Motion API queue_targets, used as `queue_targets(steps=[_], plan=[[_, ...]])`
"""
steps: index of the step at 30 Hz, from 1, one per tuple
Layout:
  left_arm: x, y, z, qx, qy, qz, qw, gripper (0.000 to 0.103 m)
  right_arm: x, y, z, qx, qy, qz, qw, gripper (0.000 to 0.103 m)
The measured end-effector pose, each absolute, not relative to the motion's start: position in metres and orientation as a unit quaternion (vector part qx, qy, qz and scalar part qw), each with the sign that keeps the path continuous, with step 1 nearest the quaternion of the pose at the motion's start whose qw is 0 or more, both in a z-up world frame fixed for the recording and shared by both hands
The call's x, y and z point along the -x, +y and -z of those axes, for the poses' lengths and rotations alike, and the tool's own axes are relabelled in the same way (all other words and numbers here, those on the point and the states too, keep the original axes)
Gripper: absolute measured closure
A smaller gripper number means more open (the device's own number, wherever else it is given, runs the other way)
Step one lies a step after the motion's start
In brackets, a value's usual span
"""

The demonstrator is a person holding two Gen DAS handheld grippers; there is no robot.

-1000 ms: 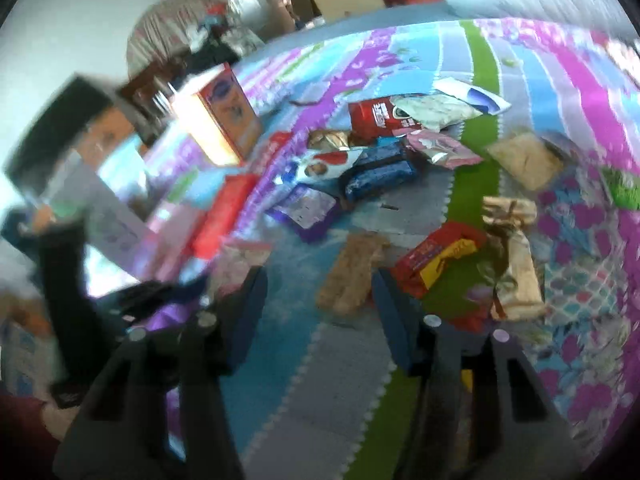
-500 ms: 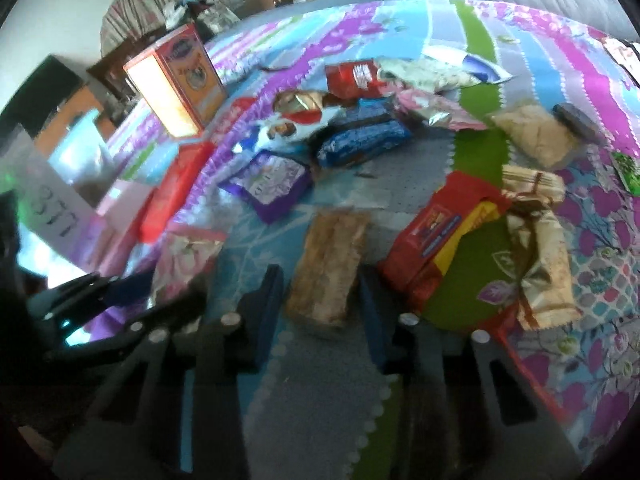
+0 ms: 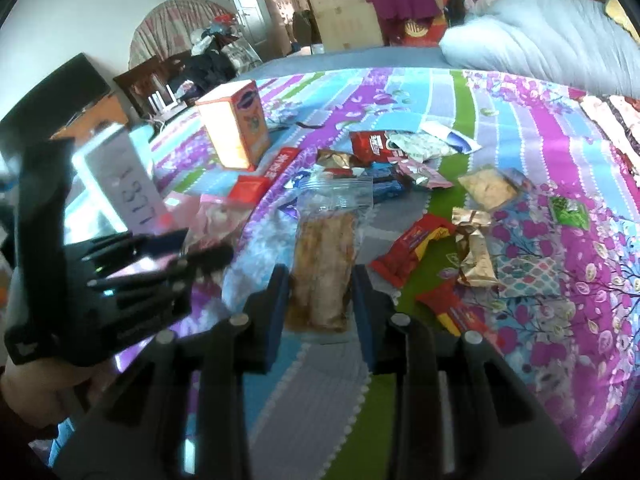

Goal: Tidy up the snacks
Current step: 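Carry the pink packet and cracker bag over the clear bowl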

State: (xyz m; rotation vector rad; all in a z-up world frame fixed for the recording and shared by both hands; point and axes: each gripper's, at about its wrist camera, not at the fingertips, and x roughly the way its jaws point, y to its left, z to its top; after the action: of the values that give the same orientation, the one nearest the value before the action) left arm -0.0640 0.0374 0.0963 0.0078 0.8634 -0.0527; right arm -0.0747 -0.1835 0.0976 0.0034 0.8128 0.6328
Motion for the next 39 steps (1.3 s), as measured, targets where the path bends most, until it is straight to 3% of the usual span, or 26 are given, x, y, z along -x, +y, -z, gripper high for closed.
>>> queue_targets(steps=[13,23,30,39], plan=[[0.104,0.074,-0.186,0.010,0.332,0.014,0.943,0.065,0.085,-0.166,-0.172,0.003,0.318,-0.323,0.892,0.071],[0.118,0.183,-0.239,0.037,0.293,-0.070,0.953,0.065,0.073,-0.081,-0.263,0.023,0.240,-0.398,0.885,0.071],[0.109,0.287,-0.258,0.052,0.294,-0.135,0.945,0.065,0.065,0.012,-0.297,0.033,0.243,-0.474,0.845,0.071],[0.084,0.399,-0.256,0.094,0.332,-0.172,0.923,0.065,0.033,0.129,-0.306,0.048,0.309,-0.528,0.790,0.071]])
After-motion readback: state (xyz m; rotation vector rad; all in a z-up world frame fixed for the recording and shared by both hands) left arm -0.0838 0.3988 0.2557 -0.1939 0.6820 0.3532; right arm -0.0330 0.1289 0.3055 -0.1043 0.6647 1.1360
